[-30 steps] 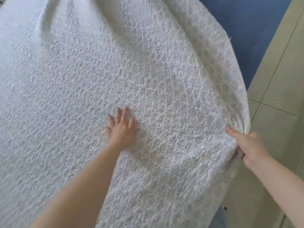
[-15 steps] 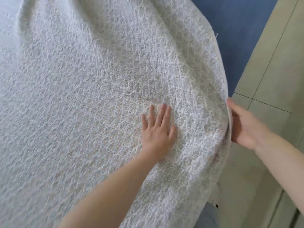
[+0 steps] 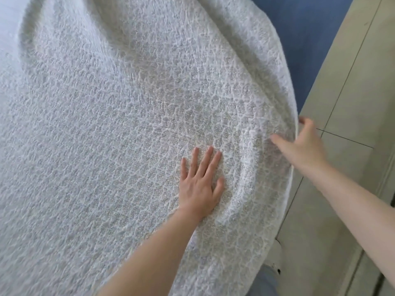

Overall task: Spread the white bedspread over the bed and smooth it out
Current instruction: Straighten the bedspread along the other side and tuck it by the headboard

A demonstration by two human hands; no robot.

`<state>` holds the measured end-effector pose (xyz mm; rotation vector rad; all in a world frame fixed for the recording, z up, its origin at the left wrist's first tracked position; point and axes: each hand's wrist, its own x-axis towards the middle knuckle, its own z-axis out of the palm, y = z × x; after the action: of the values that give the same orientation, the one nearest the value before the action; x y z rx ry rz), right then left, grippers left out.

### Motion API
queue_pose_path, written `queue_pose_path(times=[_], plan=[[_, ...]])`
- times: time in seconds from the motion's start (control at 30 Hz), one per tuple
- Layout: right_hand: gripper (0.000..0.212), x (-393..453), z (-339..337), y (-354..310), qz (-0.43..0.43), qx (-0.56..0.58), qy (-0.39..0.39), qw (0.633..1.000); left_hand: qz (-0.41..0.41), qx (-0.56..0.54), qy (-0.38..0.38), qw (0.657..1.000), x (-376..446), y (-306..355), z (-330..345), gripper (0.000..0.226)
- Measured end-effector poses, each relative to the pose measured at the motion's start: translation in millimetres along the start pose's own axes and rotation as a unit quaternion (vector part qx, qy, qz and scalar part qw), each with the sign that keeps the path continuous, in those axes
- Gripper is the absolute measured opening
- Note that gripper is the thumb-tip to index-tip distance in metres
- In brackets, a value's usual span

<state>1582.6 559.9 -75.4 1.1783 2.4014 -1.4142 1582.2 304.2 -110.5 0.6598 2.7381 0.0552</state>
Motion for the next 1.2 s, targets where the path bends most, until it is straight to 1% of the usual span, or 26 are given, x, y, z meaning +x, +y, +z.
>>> queue_pose_path(times=[0.03, 0.07, 0.1, 0.13, 0.17, 0.2, 0.27, 0.3, 0.37, 0.43, 0.5, 0.6, 0.63, 0.67, 0.73, 0.83, 0.87, 0.9, 0.93, 0.97, 1.0, 1.03, 1.07, 1.1, 1.13, 1.2], plan=[[0.052, 2.2, 1.5, -8.6, -0.029, -0.033, -0.009, 0.999, 0.000, 0.000, 0.001, 1.000, 0.0, 0.6, 0.3, 0.062], [0.041, 4.3, 2.4, -14.1, -0.049, -0.040, -0.015, 0.998, 0.001, 0.000, 0.004, 1.000, -0.6, 0.3, 0.8, 0.063], [0.034, 6.6, -0.7, -16.9, -0.061, -0.011, -0.022, 0.998, 0.002, 0.000, 0.007, 1.000, -0.6, 0.5, 1.2, 0.063], [0.039, 8.3, -9.7, -16.7, -0.067, 0.023, -0.026, 0.997, 0.002, -0.001, 0.010, 1.000, -0.8, 0.0, 1.1, 0.064], [0.046, 12.6, -23.0, -9.7, -0.066, 0.051, -0.012, 0.996, 0.005, -0.002, 0.012, 1.000, 0.4, 0.0, 0.9, 0.064], [0.050, 15.6, -37.1, -0.8, -0.054, 0.066, 0.017, 0.996, 0.007, -0.005, 0.015, 1.000, 0.7, 0.1, 1.1, 0.065], [0.051, 21.9, -55.8, 25.8, -0.013, 0.052, 0.077, 0.996, 0.005, -0.009, 0.023, 1.000, 0.4, -0.2, 1.6, 0.065], [0.050, 26.3, -56.9, 39.6, 0.012, 0.044, 0.087, 0.995, 0.007, -0.012, 0.025, 1.000, -0.3, -0.3, 2.0, 0.066], [0.047, 38.7, -45.5, 50.5, 0.069, 0.062, 0.077, 0.993, 0.013, -0.014, 0.033, 0.999, -0.7, -0.3, 3.1, 0.067], [0.037, 46.7, -27.7, 50.3, 0.136, 0.180, 0.028, 0.974, 0.010, -0.011, 0.038, 0.999, 1.0, -0.2, 3.9, 0.067], [0.025, 31.9, -13.5, 49.1, 0.178, 0.293, -0.041, 0.939, 0.012, -0.006, 0.041, 0.999, 1.5, 0.4, 5.7, 0.067], [0.036, -29.6, 0.8, 55.2, 0.219, 0.357, -0.187, 0.889, 0.012, -0.002, 0.046, 0.999, 0.8, -0.3, 5.7, 0.067], [0.038, -47.9, -0.1, 61.6, 0.229, 0.379, -0.221, 0.869, 0.013, -0.005, 0.044, 0.999, 1.3, 0.7, 5.2, 0.067], [0.039, -59.6, -1.5, 70.3, 0.237, 0.390, -0.230, 0.860, 0.014, -0.006, 0.043, 0.999, 1.6, 1.6, 4.5, 0.067], [0.046, -62.3, -1.6, 85.4, 0.243, 0.372, -0.214, 0.870, 0.012, -0.003, 0.037, 0.999, 0.7, 1.9, 4.0, 0.067], [0.079, -45.7, 4.1, 88.5, 0.230, 0.302, -0.207, 0.902, 0.015, 0.001, 0.030, 0.999, 0.5, 1.3, 3.4, 0.067], [0.079, -37.9, 6.5, 87.5, 0.221, 0.276, -0.204, 0.913, 0.014, 0.003, 0.028, 1.000, 0.6, 1.7, 3.5, 0.067], [0.065, -30.2, 6.9, 83.4, 0.219, 0.267, -0.203, 0.916, 0.012, 0.004, 0.028, 1.000, 0.8, 1.9, 3.8, 0.067], [0.041, -23.4, 2.8, 74.1, 0.227, 0.277, -0.198, 0.912, 0.011, 0.005, 0.027, 1.000, 1.3, 1.9, 3.6, 0.067], [0.021, -16.8, -5.1, 64.8, 0.242, 0.307, -0.196, 0.900, 0.010, 0.004, 0.025, 1.000, 1.1, 2.4, 3.6, 0.068], [0.015, -7.0, -13.6, 57.0, 0.259, 0.342, -0.185, 0.884, 0.010, 0.004, 0.024, 1.000, 0.9, 2.6, 3.9, 0.068], [0.014, 4.1, -23.1, 48.4, 0.258, 0.382, -0.173, 0.870, 0.008, 0.005, 0.023, 1.000, 1.3, 2.1, 3.9, 0.069], [0.017, 14.0, -32.5, 35.2, 0.233, 0.418, -0.172, 0.861, 0.008, 0.006, 0.020, 1.000, 1.0, 1.7, 4.1, 0.069], [0.022, 25.9, -39.5, 19.8, 0.191, 0.437, -0.181, 0.860, 0.008, 0.005, 0.016, 1.000, 0.8, 1.4, 3.9, 0.069], [0.031, 37.8, -41.4, 5.1, 0.155, 0.434, -0.190, 0.867, 0.009, 0.004, 0.015, 1.000, 0.6, 1.4, 3.9, 0.069], [0.048, 60.5, -34.9, -26.3, 0.124, 0.374, -0.172, 0.903, 0.010, 0.002, 0.016, 1.000, 1.2, 1.2, 3.6, 0.069]])
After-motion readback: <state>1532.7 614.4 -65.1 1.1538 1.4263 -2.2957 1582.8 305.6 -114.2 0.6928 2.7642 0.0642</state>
